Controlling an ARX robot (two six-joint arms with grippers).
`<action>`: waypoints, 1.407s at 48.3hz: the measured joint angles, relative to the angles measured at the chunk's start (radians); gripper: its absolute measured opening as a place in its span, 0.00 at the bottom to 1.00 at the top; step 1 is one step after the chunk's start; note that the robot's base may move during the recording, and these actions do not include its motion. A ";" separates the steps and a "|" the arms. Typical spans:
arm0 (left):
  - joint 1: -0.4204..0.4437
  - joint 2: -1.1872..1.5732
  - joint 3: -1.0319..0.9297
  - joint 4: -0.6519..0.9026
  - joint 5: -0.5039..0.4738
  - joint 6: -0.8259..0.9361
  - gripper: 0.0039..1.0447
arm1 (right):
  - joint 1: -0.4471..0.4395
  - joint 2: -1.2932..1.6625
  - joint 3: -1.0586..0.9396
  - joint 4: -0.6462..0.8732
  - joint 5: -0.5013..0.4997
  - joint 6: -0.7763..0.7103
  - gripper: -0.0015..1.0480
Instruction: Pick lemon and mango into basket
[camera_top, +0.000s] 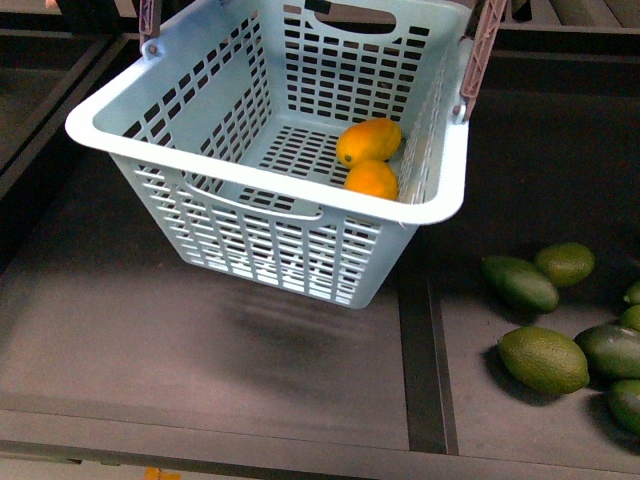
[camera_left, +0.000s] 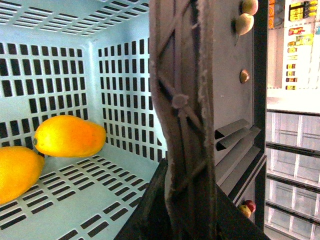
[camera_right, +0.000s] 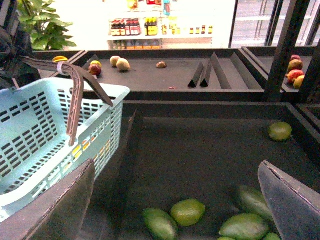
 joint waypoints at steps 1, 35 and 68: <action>0.010 0.025 0.037 -0.010 0.005 0.000 0.06 | 0.000 0.000 0.000 0.000 0.000 0.000 0.92; 0.120 0.036 -0.194 0.181 0.063 -0.011 0.22 | 0.000 0.000 0.000 0.000 0.000 0.000 0.92; 0.035 -0.408 -0.527 0.203 -0.026 0.248 0.82 | 0.000 0.000 0.000 0.000 -0.002 0.000 0.92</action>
